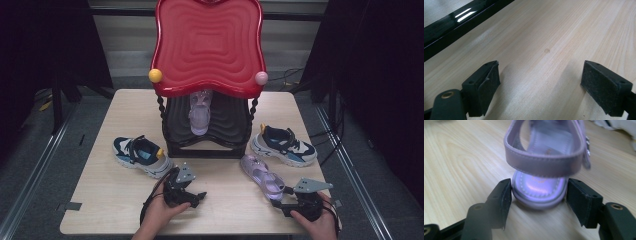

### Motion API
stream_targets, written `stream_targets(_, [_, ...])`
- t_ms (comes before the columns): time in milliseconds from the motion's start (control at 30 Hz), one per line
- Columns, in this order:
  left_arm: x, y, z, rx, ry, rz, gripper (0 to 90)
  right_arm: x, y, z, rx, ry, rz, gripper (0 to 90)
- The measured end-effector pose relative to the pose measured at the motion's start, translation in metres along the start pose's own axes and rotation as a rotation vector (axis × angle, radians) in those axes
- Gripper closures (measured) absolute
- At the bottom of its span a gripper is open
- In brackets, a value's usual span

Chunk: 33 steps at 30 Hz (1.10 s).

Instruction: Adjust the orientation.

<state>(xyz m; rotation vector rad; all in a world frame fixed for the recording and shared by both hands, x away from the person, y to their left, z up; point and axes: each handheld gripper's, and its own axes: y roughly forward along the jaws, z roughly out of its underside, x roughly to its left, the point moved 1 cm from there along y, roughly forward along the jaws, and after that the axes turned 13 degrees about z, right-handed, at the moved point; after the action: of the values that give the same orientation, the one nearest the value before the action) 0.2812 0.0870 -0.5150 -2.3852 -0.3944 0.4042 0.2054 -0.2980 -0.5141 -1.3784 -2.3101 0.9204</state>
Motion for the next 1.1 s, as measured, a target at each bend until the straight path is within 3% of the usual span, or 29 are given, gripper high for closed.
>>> stream_targets(67, [0.0, 0.0, 0.0, 0.0, 0.0, 0.0, 14.7, -0.005, -0.003, 0.003, -0.004, 0.003, 0.018, 37.9])
stream_targets(267, [0.0, 0.0, 0.0, 0.0, 0.0, 0.0, 14.7, -0.011, 0.0, 0.003, 0.014, -0.011, 0.041, 26.4])
stream_targets(367, [0.0, 0.0, 0.0, 0.0, 0.0, 0.0, 14.7, -0.011, -0.001, 0.003, 0.015, -0.002, 0.046, 28.1])
stream_targets(500, [0.0, 0.0, 0.0, 0.0, 0.001, 0.0, 14.7, -0.015, -0.006, 0.007, 0.006, 0.011, 0.064, 38.3])
stream_targets(567, [0.0, 0.0, 0.0, 0.0, 0.0, 0.0, 14.7, -0.017, -0.007, 0.008, 0.008, 0.017, 0.081, 36.9])
stream_targets(633, [0.0, 0.0, 0.0, 0.0, 0.001, 0.0, 14.7, -0.016, -0.005, 0.007, 0.013, -0.003, 0.06, 29.4])
stream_targets(700, [0.0, 0.0, 0.0, 0.0, 0.001, 0.0, 14.7, -0.013, -0.003, 0.005, 0.013, -0.028, 0.051, 27.2])
stream_targets(833, [0.0, 0.0, 0.0, 0.0, 0.0, 0.0, 14.7, -0.012, 0.003, 0.001, 0.017, -0.032, 0.042, 23.1])
stream_targets(1100, [0.0, 0.0, 0.0, -0.001, -0.003, -0.003, 14.7, -0.015, 0.016, -0.01, 0.016, -0.045, 0.033, 25.1])
